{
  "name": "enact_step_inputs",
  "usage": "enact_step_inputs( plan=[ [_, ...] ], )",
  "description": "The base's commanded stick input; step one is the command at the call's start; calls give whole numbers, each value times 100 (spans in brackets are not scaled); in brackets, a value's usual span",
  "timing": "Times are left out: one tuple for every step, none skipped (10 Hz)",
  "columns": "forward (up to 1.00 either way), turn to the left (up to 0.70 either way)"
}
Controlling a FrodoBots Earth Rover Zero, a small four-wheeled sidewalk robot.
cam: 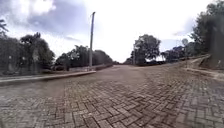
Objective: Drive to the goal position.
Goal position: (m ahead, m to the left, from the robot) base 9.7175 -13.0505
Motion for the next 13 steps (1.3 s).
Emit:
enact_step_inputs(
  plan=[
    [70, -27],
    [70, -27],
    [70, -27],
    [70, -27],
    [70, -27],
    [70, -24],
    [70, 0],
    [70, 0],
    [70, 0],
    [70, 0],
    [70, 0],
    [70, 0],
    [70, 0]
  ],
)
